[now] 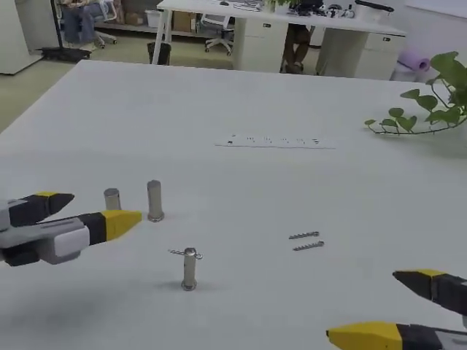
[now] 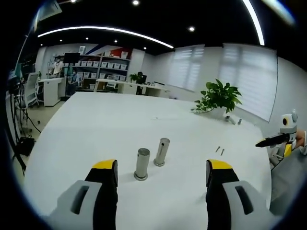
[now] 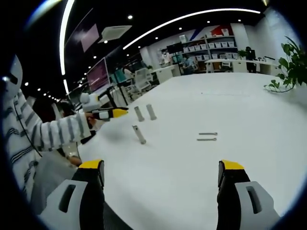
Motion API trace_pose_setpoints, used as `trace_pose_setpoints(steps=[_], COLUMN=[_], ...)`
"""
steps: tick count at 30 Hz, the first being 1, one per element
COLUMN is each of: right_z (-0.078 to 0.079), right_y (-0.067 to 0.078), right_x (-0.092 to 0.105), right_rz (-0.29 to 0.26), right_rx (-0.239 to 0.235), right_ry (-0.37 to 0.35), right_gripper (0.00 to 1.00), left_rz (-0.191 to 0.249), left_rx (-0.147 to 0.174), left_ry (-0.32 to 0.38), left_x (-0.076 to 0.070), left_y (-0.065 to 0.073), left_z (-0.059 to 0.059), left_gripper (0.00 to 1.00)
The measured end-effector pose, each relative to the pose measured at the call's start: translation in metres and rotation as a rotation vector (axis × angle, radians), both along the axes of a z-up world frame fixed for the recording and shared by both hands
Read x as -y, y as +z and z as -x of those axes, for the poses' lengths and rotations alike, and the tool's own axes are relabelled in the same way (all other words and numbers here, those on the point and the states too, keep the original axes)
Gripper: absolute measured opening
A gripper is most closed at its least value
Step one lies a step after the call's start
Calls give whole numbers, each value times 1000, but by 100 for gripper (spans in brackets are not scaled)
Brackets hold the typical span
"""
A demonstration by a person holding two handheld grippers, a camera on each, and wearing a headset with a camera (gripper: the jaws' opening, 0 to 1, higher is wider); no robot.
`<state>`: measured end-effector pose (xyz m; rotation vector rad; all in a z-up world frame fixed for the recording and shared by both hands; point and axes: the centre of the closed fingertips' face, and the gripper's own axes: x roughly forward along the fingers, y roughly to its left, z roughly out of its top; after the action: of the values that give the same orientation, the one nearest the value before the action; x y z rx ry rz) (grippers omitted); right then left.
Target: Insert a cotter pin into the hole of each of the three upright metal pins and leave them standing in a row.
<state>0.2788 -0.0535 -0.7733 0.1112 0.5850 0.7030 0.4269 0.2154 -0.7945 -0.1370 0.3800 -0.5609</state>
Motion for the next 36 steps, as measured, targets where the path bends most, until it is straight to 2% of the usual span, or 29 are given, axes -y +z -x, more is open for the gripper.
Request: trace_pose_setpoints(steps=[2,6,9,15,19,21,27,32,36], right_z=[0,1,2,1,1,1,3,5,5], right_y=[0,-1,-1,3,3,3,1,-1,-3], right_x=[1,3,4,6,5,4,-3,-4,-6], right_rz=[1,3,11,11,13,12,10,4,4], right_rx=[-1,-9,-10,-5,-7,-8,-11,-17,-22], right_ry=[-3,-8,-5,-15,-11,-8,13,18,22], right_gripper=[100,99,99,99,99,99,99,99,99], left_rz=[-27,-61,-72,-84,-136,-143,-183,-176,-180], left_rx=[-14,-19,-26,-26,-15,-16,-18,-31,-38], left_ry=[0,12,25,33,13,5,-11,3,-11], left_x=[-1,-2,-2,1,0,0,0,0,0], left_y=[-7,-15,-20,-24,-25,-25,-28,-29,-30], left_z=[-4,-11,-17,-25,-27,-28,-31,-32,-33], left_gripper=[72,65,58,51,39,35,33,31,17])
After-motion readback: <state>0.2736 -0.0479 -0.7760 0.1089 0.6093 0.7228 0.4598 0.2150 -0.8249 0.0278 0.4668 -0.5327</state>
